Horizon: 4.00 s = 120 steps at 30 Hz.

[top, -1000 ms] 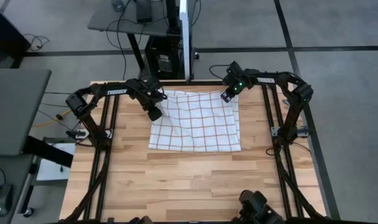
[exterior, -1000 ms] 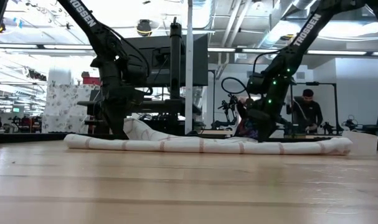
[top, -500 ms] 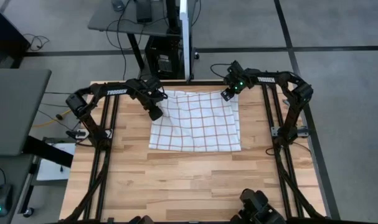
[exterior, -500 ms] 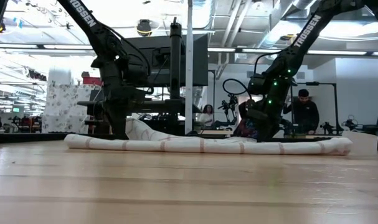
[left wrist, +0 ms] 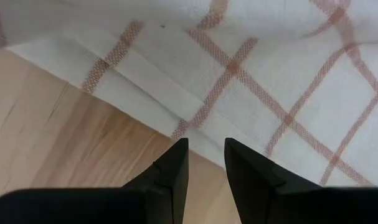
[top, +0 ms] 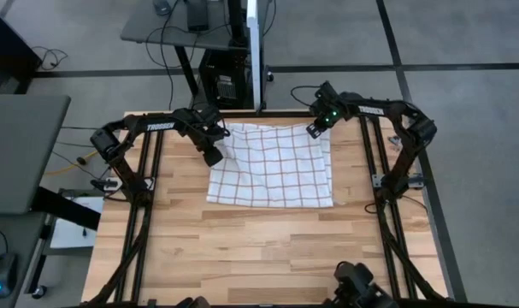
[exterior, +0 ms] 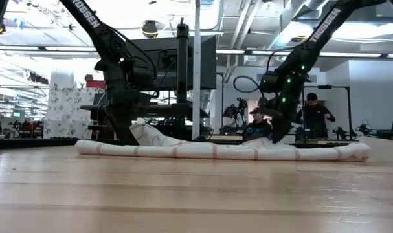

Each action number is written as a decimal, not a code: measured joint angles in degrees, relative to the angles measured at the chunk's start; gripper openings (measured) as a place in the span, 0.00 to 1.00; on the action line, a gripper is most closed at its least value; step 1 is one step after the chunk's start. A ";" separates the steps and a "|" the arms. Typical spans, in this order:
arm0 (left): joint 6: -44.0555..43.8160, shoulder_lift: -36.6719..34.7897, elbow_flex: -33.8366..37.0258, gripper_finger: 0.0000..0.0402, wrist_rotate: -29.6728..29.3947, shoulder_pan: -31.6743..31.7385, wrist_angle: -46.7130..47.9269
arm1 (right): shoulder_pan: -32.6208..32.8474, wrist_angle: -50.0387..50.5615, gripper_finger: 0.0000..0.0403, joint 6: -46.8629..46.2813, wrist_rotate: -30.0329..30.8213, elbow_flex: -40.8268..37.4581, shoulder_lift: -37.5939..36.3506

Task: Roll towel
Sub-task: Fold the white towel

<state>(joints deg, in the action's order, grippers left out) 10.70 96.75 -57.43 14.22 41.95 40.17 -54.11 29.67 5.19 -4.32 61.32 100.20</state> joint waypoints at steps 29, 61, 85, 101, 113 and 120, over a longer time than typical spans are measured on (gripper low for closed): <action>23.39 -0.18 7.50 0.22 -4.17 -0.22 -18.75 | -1.40 1.40 0.00 -0.66 -0.13 0.07 -2.16; 19.67 -0.15 11.04 0.18 -5.81 2.38 -17.30 | -9.94 9.12 0.00 -3.52 -0.59 0.13 -4.72; 12.33 0.04 -11.47 0.18 -7.43 2.51 -5.47 | 0.48 19.84 0.59 -11.97 -16.00 2.78 -9.82; 10.94 11.95 -12.40 0.18 -5.10 3.44 -14.69 | 42.35 -14.48 0.57 -40.26 7.07 -5.77 -3.82; 17.16 12.96 -13.42 0.18 -10.47 7.12 -7.55 | 55.86 -14.39 0.57 -52.41 9.14 -5.35 6.45; 10.97 12.49 -13.22 0.18 -8.64 8.70 -1.18 | 56.49 -13.01 0.57 -49.60 5.64 -5.62 5.19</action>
<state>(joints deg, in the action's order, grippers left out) 21.67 109.24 -70.65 5.58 50.65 38.99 2.38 16.67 -44.41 1.33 55.70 105.39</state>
